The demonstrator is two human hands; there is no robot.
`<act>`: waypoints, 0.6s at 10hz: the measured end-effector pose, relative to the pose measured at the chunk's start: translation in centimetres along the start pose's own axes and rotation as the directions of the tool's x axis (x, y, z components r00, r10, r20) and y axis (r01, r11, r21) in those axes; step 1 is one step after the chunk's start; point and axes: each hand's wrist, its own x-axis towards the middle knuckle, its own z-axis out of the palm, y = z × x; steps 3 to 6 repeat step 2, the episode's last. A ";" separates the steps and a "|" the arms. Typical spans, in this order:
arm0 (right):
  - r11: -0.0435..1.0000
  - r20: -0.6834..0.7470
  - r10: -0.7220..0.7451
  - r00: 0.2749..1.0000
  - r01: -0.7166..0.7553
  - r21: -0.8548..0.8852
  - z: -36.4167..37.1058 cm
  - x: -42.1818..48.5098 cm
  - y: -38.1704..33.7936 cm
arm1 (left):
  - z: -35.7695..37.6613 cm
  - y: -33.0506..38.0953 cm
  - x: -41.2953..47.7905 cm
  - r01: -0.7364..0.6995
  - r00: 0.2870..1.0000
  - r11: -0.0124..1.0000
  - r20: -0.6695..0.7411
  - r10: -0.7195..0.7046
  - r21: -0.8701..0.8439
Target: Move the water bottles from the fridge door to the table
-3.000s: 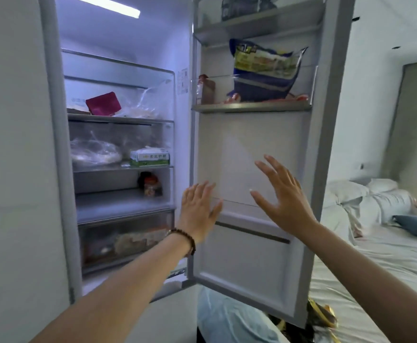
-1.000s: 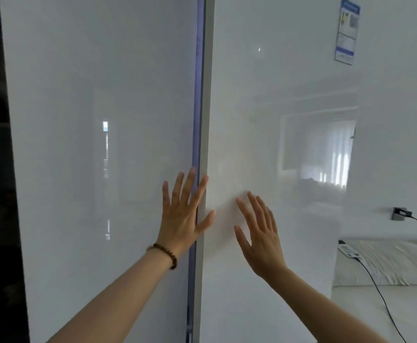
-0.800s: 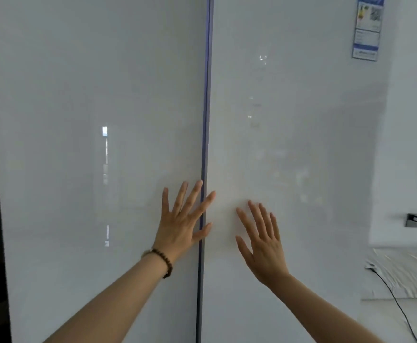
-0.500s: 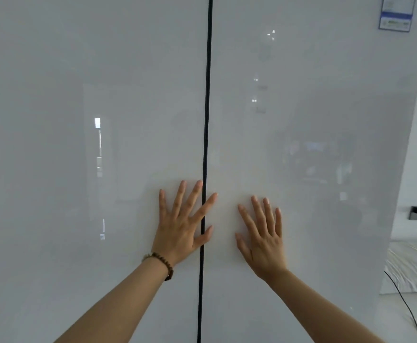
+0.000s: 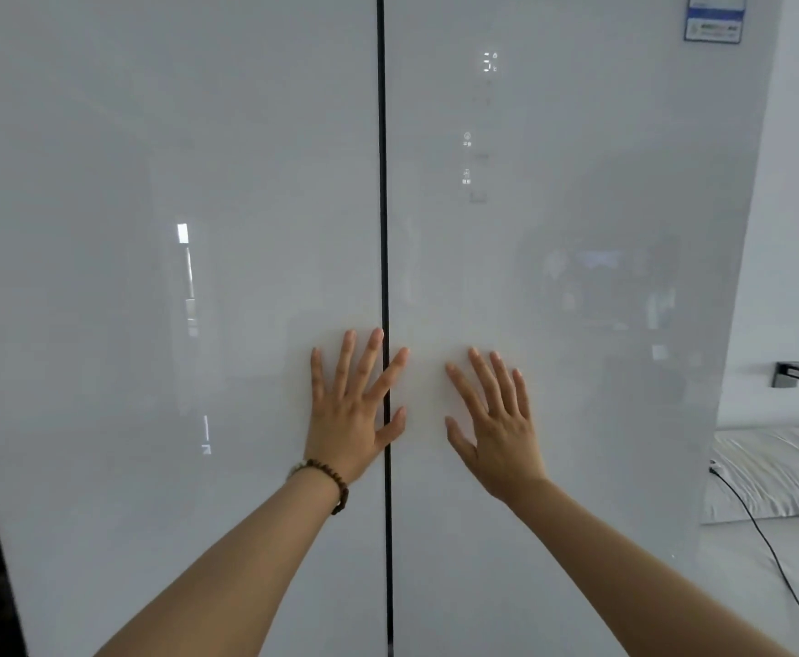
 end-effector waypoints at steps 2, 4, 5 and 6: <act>0.884 0.019 0.054 0.998 -0.057 0.464 -11.2 0.8 -3.6 | -2.6 1.1 -2.2 0.076 0.985 0.992 0.159 -0.059 -0.104; 0.884 0.019 0.054 0.998 -0.057 0.464 -11.2 0.8 -3.6 | -2.6 1.1 -2.2 0.076 0.985 0.992 0.159 -0.059 -0.104; 0.884 0.019 0.054 0.998 -0.057 0.464 -11.2 0.8 -3.6 | -2.6 1.1 -2.2 0.076 0.985 0.992 0.159 -0.059 -0.104; 0.884 0.019 0.054 0.998 -0.057 0.464 -11.2 0.8 -3.6 | -2.6 1.1 -2.2 0.076 0.985 0.992 0.159 -0.059 -0.104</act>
